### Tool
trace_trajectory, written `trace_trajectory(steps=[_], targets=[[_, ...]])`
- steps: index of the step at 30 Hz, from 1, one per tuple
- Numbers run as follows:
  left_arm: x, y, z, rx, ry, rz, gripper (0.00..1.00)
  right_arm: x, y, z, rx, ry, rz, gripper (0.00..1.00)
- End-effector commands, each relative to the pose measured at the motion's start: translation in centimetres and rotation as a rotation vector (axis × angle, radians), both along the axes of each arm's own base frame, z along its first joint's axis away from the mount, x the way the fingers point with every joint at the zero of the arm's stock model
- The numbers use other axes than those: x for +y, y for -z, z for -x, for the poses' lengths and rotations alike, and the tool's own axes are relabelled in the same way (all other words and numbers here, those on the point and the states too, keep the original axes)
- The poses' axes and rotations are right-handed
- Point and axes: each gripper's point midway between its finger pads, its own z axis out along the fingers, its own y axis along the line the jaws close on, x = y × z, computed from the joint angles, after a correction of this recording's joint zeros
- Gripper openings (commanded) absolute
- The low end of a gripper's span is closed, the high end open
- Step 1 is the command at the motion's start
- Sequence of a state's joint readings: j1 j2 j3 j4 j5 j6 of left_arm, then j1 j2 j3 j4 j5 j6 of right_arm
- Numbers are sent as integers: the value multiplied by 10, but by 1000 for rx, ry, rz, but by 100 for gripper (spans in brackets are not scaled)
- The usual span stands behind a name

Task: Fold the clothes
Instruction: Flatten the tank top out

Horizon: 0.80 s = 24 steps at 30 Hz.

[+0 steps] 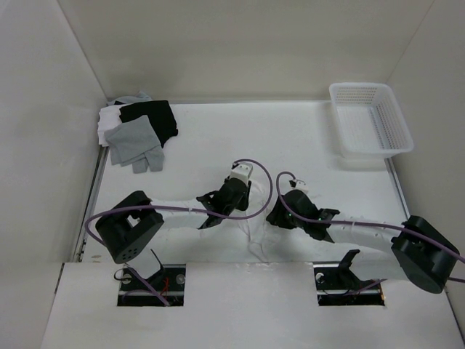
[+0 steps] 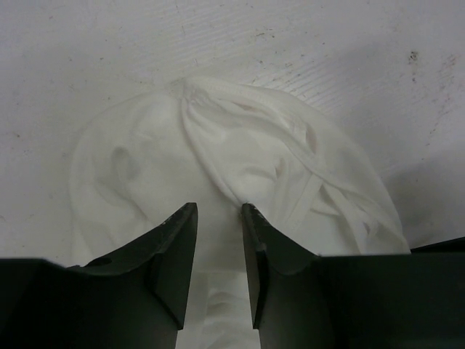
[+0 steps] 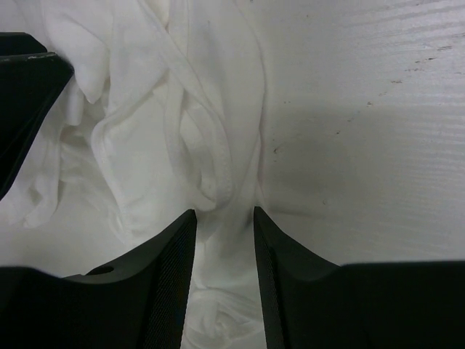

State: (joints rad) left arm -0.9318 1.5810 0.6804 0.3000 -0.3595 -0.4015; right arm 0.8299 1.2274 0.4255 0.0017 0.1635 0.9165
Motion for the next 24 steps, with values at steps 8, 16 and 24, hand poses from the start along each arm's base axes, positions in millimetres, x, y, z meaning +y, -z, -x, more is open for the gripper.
trace_trajectory(steps=[8,16,24], targets=[[-7,-36,11,-38,47,123,39,10,-15,-26,-72,29,-86,45],[-14,-25,19,0,106,102,27,9,-16,-30,-85,32,-88,43],[-19,-12,18,36,128,24,23,10,-14,-34,-90,32,-96,44]])
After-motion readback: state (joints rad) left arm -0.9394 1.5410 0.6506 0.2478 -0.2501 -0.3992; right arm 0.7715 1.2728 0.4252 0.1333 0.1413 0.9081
